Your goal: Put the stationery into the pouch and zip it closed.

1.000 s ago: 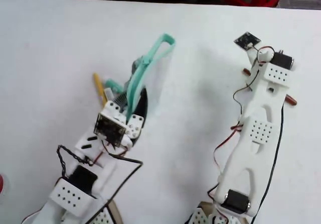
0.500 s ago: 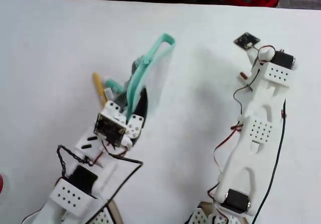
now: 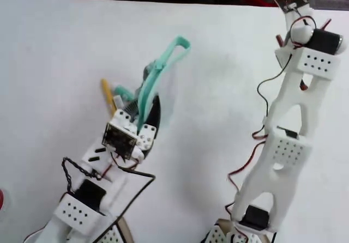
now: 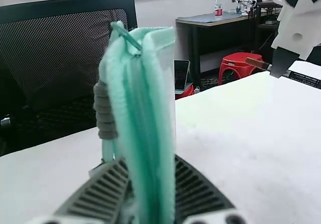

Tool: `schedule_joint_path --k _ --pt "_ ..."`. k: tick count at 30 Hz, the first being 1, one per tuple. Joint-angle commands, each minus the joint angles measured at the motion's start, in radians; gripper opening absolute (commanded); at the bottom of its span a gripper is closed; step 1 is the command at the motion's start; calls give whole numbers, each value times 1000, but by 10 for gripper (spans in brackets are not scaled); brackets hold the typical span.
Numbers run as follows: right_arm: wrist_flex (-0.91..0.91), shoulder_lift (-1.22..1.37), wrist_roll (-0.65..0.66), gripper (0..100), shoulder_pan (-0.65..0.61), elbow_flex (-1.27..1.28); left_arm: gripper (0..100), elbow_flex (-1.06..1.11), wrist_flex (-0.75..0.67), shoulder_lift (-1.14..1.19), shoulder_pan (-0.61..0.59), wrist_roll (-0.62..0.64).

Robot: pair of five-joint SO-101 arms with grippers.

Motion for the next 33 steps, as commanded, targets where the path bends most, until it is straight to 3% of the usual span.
schedule_joint_path --k 1,6,10,14,24,33 --pt "7 -329 -9 18 -74 315 24 -5 -29 -10 1 -5" --pt "-1 -745 -87 18 -278 617 24 -5 -29 -10 1 -5" --pt "-18 -997 -173 18 -504 646 24 -5 -29 -10 1 -5" --pt "-163 -1113 -330 18 -653 649 24 -5 -28 -10 -1 -5" --pt "-628 -1115 -862 18 -691 760 24 -5 -28 -10 1 -5" --pt "-987 -1115 -971 18 -691 1051 24 -5 -28 -10 -7 -6"
